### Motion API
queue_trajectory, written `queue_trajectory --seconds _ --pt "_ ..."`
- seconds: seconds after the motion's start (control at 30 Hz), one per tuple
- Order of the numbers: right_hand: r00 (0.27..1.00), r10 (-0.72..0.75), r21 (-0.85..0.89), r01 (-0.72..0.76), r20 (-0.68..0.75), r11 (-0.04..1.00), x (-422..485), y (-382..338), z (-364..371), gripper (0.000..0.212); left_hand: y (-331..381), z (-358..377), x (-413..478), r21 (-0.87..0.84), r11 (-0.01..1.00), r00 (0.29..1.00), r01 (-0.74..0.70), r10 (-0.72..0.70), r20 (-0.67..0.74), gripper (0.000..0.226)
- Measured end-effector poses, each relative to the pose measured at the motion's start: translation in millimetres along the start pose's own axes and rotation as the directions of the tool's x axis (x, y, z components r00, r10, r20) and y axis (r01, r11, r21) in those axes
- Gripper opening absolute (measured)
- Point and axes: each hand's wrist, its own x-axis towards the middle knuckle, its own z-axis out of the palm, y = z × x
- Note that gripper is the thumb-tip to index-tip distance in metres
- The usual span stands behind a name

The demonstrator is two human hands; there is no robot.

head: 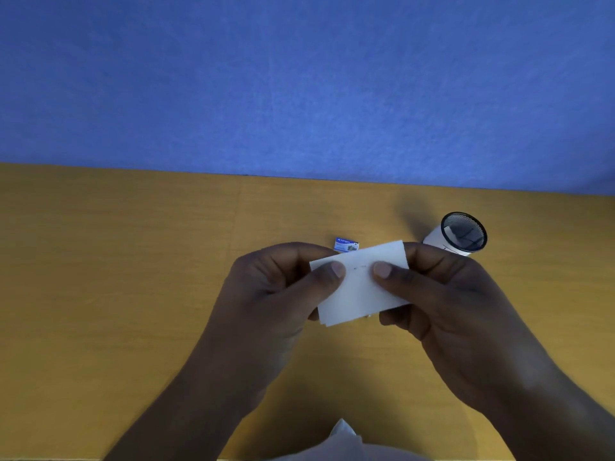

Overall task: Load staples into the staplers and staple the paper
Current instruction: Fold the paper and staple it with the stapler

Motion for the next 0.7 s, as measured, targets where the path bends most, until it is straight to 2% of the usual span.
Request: queue_trajectory --seconds 0.07,0.17,0.23,0.3,0.37,0.43,0.53,0.6,0.7 --pt "1.000 -0.008 0.009 0.008 0.010 1.000 0.8 1.6 -2.2 0.035 -4.6 0.6 2.1 0.000 1.000 0.999 -0.016 0.016 -0.035 0.004" --pt "0.997 -0.052 0.008 0.052 -0.057 0.999 4.3 5.7 -6.5 0.026 -8.9 0.5 5.3 0.049 0.999 0.997 0.006 -0.003 -0.072 0.009" --pt "0.990 -0.101 -0.046 0.097 -0.094 0.994 8.3 7.5 -9.2 0.012 -11.2 0.3 7.3 0.207 0.978 1.000 -0.006 0.008 -0.007 0.003" --pt "0.984 -0.147 -0.135 0.133 -0.099 0.982 11.1 9.5 -12.6 0.021 -14.5 -1.4 7.5 0.414 0.908 0.998 -0.061 0.053 0.030 0.010" --pt "0.981 -0.181 -0.169 0.168 -0.070 0.971 11.7 10.2 -14.1 0.021 -17.1 -0.7 6.7 0.465 0.881 0.996 -0.083 0.083 0.021 0.012" --pt "0.983 -0.182 -0.145 0.176 -0.034 0.974 11.0 10.0 -13.5 0.013 -16.7 4.2 5.9 0.310 0.951 1.000 -0.013 0.009 0.014 0.014" --pt "0.988 -0.157 -0.100 0.155 -0.006 0.983 10.9 14.8 -13.6 0.024 -19.5 8.8 8.7 0.047 0.991 0.992 0.128 -0.127 -0.018 0.025" --pt "0.988 -0.153 -0.111 0.149 -0.024 0.983 9.8 17.4 -15.0 0.034 -18.2 10.0 10.4 -0.025 0.982 0.983 0.186 -0.186 -0.005 0.026" --pt "0.980 -0.198 -0.168 0.194 -0.010 0.967 8.6 19.3 -17.9 0.038 -19.4 9.7 13.7 -0.039 0.976 0.976 0.216 -0.215 0.032 0.018"
